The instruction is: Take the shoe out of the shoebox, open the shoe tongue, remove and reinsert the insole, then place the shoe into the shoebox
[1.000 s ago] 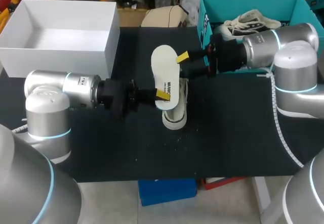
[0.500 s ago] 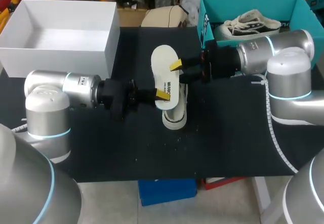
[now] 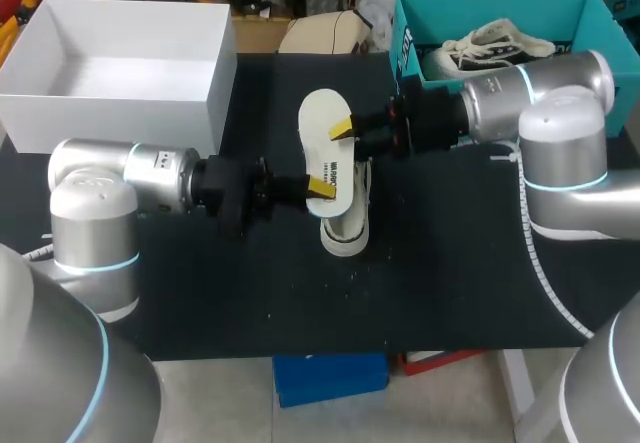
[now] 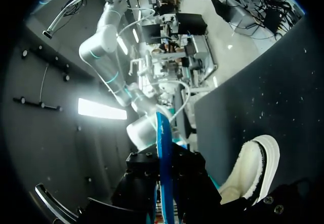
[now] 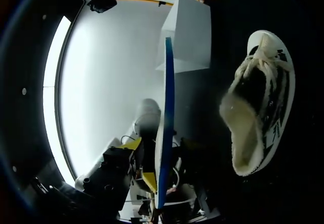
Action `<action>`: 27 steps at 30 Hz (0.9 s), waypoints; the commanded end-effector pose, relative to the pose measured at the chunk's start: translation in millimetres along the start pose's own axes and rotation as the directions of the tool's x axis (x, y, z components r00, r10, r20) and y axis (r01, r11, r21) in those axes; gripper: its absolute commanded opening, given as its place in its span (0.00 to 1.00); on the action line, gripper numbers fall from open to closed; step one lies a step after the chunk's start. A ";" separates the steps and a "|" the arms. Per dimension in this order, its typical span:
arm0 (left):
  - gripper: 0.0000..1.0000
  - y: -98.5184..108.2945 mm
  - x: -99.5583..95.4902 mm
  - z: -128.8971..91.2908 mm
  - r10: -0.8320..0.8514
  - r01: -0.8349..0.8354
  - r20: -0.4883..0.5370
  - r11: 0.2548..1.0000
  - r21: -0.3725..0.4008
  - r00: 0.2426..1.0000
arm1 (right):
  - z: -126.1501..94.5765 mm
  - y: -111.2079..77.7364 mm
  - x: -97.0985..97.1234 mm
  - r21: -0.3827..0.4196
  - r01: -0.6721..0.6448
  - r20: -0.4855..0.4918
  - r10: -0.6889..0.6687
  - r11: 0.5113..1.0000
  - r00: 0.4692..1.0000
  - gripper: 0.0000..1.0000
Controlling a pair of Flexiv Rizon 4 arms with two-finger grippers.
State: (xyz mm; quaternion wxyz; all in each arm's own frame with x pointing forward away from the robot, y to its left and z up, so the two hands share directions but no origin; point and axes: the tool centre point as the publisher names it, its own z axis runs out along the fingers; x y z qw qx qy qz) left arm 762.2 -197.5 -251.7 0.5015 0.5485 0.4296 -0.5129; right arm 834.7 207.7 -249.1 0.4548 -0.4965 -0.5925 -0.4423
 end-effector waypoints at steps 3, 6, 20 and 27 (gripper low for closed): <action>0.00 -0.9 0.6 1.9 0.003 -0.003 -0.003 1.000 -0.003 1.000 | -2.4 1.6 0.2 0.000 0.000 0.023 0.000 1.000 1.000 0.36; 0.00 -0.9 0.6 1.9 0.003 -0.003 -0.003 1.000 -0.003 1.000 | -3.6 2.2 0.7 0.003 0.001 0.032 -0.001 1.000 0.999 0.34; 0.00 -0.9 0.6 1.9 0.003 -0.003 -0.003 1.000 -0.003 1.000 | -5.4 3.7 0.1 0.001 0.003 0.071 -0.003 1.000 0.997 0.00; 1.00 -13.9 -48.9 -28.2 -0.104 0.042 -0.436 0.988 -0.151 0.894 | -5.4 3.7 0.1 0.001 0.003 0.071 -0.003 1.000 0.997 0.00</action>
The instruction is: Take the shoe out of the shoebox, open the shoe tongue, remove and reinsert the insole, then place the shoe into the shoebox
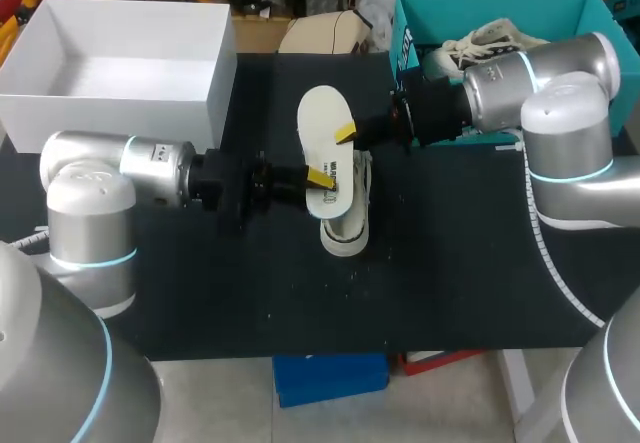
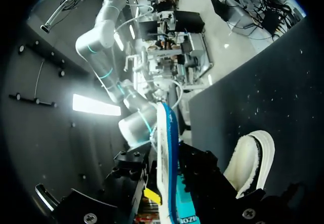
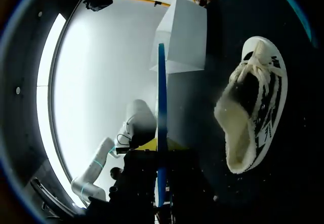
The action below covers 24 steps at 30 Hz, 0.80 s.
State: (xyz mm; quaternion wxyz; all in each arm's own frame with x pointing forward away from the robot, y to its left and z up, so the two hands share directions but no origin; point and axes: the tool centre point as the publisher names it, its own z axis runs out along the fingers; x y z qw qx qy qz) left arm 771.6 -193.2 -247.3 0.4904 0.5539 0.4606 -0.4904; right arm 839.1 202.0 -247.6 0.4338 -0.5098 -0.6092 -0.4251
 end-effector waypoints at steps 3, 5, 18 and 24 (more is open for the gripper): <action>1.00 -36.4 -58.2 -43.5 -0.127 0.077 -0.567 0.991 -0.111 0.814 | 0.9 -0.1 0.1 -0.001 -0.001 0.002 0.001 1.000 1.000 0.00; 1.00 -44.4 -66.4 -50.5 -0.158 0.115 -0.673 0.987 -0.108 0.723 | 0.9 -0.1 0.1 -0.001 -0.001 0.002 0.001 1.000 1.000 0.00; 1.00 -57.3 -84.3 -51.9 -0.146 0.196 -0.943 0.977 -0.089 0.299 | 0.9 -0.1 0.1 -0.001 -0.001 0.002 0.001 1.000 1.000 0.00; 1.00 -49.3 -83.9 -46.0 -0.137 0.132 -0.955 0.986 -0.105 0.264 | 0.9 -0.1 0.1 -0.001 -0.001 0.002 0.001 1.000 1.000 0.00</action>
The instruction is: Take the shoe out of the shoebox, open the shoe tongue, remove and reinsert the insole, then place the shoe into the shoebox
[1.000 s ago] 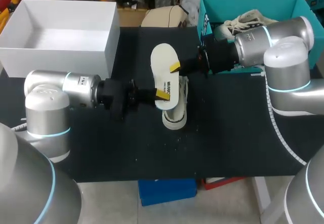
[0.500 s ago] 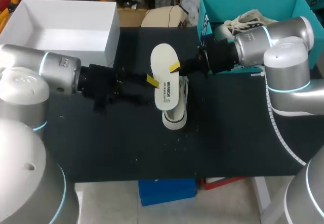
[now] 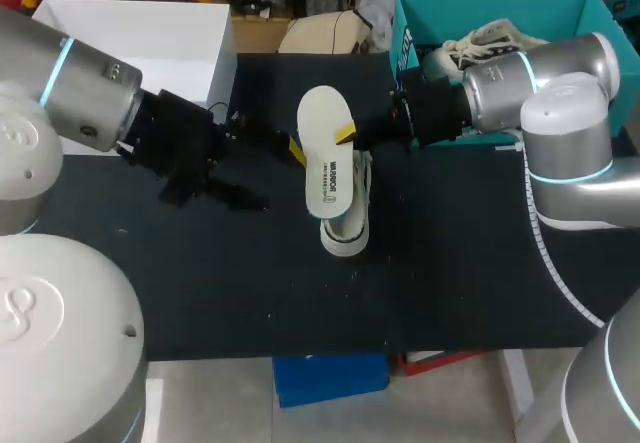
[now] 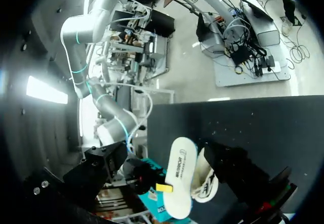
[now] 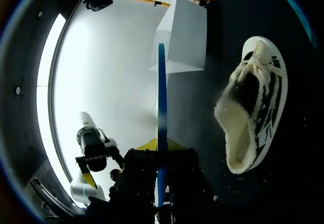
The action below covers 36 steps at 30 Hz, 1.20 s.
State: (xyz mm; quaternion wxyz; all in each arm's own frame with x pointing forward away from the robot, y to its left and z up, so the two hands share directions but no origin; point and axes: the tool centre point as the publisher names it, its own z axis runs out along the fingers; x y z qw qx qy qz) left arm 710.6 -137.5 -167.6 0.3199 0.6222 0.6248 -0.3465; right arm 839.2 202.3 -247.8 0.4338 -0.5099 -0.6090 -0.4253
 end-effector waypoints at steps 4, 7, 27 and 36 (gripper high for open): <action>1.00 12.1 -3.9 12.5 -0.020 0.007 -0.673 1.000 -0.023 0.740 | 0.6 -0.2 0.3 0.000 0.000 0.002 0.000 1.000 1.000 0.00; 1.00 14.3 -3.2 16.7 -0.008 -0.010 -0.669 1.000 -0.023 0.744 | 0.6 -0.2 0.3 0.000 0.000 0.002 0.000 1.000 1.000 0.00; 1.00 26.4 -3.5 38.9 0.075 -0.124 -0.510 0.990 -0.064 0.857 | 0.6 -0.2 0.3 0.000 0.000 0.002 0.000 1.000 1.000 0.00; 1.00 31.3 1.2 40.8 0.074 -0.117 -0.458 0.991 -0.066 0.886 | 0.6 -0.2 0.3 0.000 0.000 0.002 0.000 1.000 1.000 0.00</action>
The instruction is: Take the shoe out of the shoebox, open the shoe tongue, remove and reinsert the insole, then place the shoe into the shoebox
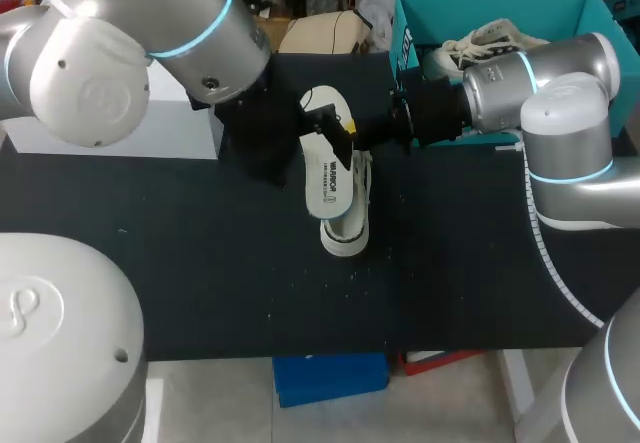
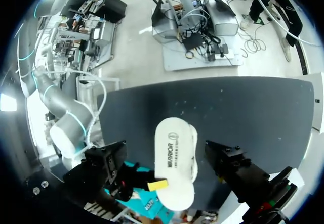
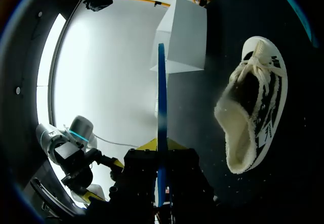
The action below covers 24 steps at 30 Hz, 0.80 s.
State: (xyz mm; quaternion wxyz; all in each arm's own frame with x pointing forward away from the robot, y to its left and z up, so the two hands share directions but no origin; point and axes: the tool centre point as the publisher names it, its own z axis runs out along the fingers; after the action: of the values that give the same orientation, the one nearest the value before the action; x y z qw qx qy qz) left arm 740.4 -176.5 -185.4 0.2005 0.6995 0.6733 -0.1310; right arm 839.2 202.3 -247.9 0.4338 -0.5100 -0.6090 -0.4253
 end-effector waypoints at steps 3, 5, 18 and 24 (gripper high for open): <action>1.00 1.2 6.2 4.7 0.027 -0.027 0.003 0.998 0.051 1.000 | 0.6 -0.2 0.3 0.000 0.000 0.002 0.000 1.000 1.000 0.00; 1.00 2.7 5.2 4.1 0.039 -0.038 -0.019 0.996 0.077 0.999 | 0.6 -0.2 0.3 0.000 0.000 0.002 0.000 1.000 1.000 0.00; 1.00 17.4 0.4 5.2 0.113 -0.098 -0.121 0.988 0.122 0.986 | 0.6 -0.2 0.3 0.000 0.000 0.002 0.000 1.000 1.000 0.00; 1.00 22.5 -4.3 8.7 0.135 -0.117 -0.131 0.984 0.134 0.982 | 0.6 -0.2 0.3 0.000 0.000 0.002 0.000 1.000 1.000 0.00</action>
State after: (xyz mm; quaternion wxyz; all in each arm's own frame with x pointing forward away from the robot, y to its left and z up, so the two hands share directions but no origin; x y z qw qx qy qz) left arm 757.7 -176.4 -187.9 0.1296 0.7567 0.6299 -0.1181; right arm 839.1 202.3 -247.8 0.4338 -0.5100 -0.6090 -0.4253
